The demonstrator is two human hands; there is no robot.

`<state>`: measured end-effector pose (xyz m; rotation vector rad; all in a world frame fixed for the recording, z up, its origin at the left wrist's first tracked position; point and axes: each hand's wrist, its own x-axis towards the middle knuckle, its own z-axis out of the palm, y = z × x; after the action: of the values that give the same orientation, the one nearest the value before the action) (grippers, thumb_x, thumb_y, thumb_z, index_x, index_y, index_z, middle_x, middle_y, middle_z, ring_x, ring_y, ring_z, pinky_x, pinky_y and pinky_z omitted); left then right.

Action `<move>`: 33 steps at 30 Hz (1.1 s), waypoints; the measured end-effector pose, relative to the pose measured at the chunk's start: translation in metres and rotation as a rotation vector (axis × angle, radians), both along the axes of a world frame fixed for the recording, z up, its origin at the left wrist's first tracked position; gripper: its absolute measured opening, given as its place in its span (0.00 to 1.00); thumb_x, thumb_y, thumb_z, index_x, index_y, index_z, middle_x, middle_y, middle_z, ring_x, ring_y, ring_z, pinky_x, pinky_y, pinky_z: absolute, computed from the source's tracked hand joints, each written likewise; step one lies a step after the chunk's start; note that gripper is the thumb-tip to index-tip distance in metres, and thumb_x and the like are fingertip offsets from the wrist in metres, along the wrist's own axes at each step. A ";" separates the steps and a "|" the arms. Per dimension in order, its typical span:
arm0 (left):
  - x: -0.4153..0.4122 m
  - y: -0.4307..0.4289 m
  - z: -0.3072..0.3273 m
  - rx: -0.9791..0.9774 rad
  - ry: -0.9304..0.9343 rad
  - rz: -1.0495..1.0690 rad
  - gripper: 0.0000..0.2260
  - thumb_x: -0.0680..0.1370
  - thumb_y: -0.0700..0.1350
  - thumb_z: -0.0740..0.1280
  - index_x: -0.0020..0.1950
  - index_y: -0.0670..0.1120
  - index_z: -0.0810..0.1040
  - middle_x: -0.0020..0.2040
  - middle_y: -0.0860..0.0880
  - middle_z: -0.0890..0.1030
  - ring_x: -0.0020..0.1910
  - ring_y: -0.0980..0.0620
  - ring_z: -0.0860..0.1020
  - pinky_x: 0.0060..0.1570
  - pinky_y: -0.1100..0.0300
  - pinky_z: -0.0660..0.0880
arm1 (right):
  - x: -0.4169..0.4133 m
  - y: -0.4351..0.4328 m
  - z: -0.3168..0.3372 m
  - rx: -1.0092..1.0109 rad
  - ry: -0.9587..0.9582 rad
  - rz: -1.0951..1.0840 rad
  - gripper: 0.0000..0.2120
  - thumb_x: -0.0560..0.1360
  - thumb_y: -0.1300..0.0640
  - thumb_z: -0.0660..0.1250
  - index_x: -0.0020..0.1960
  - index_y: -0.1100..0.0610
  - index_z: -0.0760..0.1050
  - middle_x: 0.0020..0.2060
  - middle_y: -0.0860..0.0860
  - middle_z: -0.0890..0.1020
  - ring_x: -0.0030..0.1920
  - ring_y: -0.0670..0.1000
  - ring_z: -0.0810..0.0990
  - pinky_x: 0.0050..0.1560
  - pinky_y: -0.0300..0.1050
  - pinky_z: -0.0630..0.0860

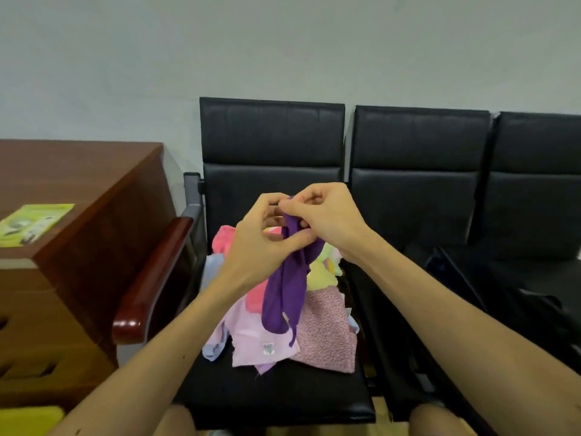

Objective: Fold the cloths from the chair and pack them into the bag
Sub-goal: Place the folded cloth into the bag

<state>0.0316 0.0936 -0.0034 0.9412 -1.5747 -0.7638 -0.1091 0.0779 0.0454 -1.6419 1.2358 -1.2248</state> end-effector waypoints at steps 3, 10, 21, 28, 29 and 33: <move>-0.014 0.012 0.000 -0.062 0.015 0.068 0.14 0.73 0.38 0.76 0.55 0.49 0.78 0.49 0.53 0.84 0.47 0.57 0.83 0.44 0.64 0.78 | -0.013 0.021 0.001 -0.045 0.042 0.022 0.06 0.71 0.59 0.77 0.39 0.59 0.83 0.34 0.53 0.85 0.35 0.47 0.83 0.41 0.45 0.80; -0.028 0.029 -0.012 -0.019 -0.019 -0.193 0.16 0.80 0.35 0.62 0.52 0.55 0.82 0.53 0.52 0.84 0.54 0.57 0.81 0.56 0.60 0.76 | -0.069 0.071 -0.049 -0.201 0.273 -0.105 0.28 0.67 0.54 0.80 0.61 0.48 0.71 0.57 0.44 0.75 0.56 0.41 0.72 0.49 0.30 0.69; -0.037 0.045 -0.025 -0.034 -0.362 -0.340 0.08 0.75 0.55 0.69 0.54 0.63 0.79 0.40 0.49 0.84 0.38 0.53 0.81 0.39 0.53 0.78 | -0.130 0.105 -0.054 -0.069 0.351 0.115 0.01 0.76 0.58 0.72 0.45 0.55 0.82 0.39 0.40 0.84 0.41 0.40 0.81 0.46 0.37 0.77; -0.013 0.054 -0.019 0.249 -0.665 -0.544 0.15 0.72 0.54 0.76 0.53 0.46 0.85 0.47 0.50 0.87 0.46 0.50 0.85 0.50 0.48 0.81 | -0.156 0.109 -0.034 -0.160 0.614 -0.007 0.01 0.75 0.55 0.72 0.45 0.49 0.82 0.39 0.45 0.86 0.43 0.45 0.84 0.50 0.50 0.80; -0.009 0.053 -0.019 0.297 -0.702 -0.558 0.13 0.72 0.51 0.76 0.52 0.45 0.85 0.46 0.50 0.87 0.45 0.51 0.85 0.49 0.50 0.81 | -0.159 0.109 -0.033 -0.176 0.673 -0.022 0.01 0.75 0.53 0.72 0.45 0.48 0.81 0.38 0.45 0.85 0.43 0.46 0.84 0.50 0.51 0.79; 0.015 0.045 -0.027 0.449 -0.747 -0.508 0.11 0.74 0.46 0.75 0.49 0.39 0.85 0.40 0.48 0.87 0.38 0.52 0.84 0.36 0.64 0.78 | -0.178 0.109 -0.029 -0.153 0.778 -0.106 0.09 0.72 0.46 0.75 0.43 0.52 0.82 0.34 0.44 0.84 0.39 0.44 0.82 0.46 0.45 0.78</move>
<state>0.0465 0.1382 -0.0299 1.2536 -2.4097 -1.2457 -0.2868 0.1866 0.0168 -2.3024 1.7279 -0.7510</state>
